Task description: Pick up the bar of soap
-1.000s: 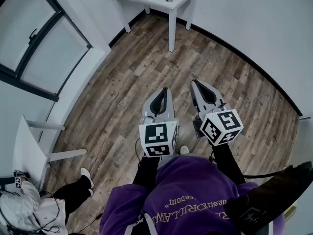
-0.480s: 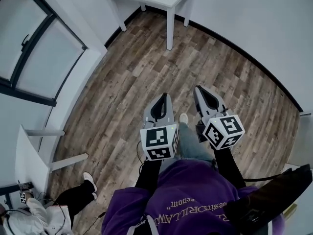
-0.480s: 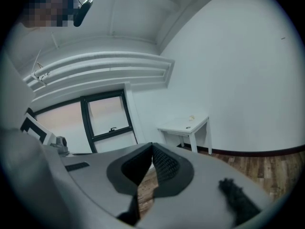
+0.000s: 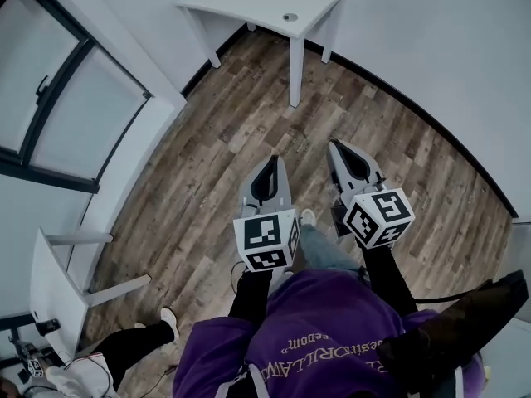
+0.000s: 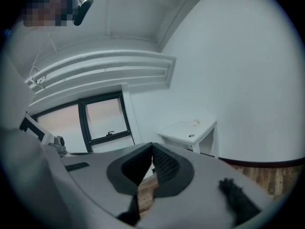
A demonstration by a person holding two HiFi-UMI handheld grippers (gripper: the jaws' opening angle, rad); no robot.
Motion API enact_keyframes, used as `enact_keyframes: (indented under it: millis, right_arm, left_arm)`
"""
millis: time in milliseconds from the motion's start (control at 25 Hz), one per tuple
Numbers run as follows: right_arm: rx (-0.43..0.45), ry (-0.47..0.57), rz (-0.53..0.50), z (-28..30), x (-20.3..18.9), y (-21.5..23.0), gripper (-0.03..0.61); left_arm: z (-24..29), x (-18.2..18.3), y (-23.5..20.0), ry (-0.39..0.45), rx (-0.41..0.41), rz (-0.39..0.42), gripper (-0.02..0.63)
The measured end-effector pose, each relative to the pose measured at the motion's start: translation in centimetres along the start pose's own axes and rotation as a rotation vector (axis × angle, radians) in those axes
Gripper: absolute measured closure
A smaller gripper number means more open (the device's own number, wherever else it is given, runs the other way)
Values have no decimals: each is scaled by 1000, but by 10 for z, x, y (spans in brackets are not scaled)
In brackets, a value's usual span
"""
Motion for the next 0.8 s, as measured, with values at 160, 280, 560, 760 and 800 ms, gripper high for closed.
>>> enact_keyframes:
  millis: [160, 280, 560, 760, 800]
  right_arm:
    - [14, -4, -13, 35, 23, 40, 571]
    - [15, -8, -20, 54, 31, 64, 571]
    - [22, -37, -10, 90, 36, 108, 571]
    - [18, -42, -10, 132, 40, 130, 571]
    - [17, -36, -8, 142, 42, 136, 571]
  left_arm:
    - [49, 22, 3, 16, 29, 3, 607]
    - [80, 30, 6, 23, 40, -5, 607]
    - [134, 36, 10, -2, 34, -29, 606]
    - [177, 43, -8, -15, 39, -39, 607]
    - [188, 46, -14, -10, 39, -33, 607]
Point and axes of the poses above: the fingertips, and each gripper's own axes: z forward along the fingers, y to its right, x out of its top, the point moved 7 cm from there along -z, backward along the fingers, and after that the axes turned 11 degrees about x, right-handed, at the moved point
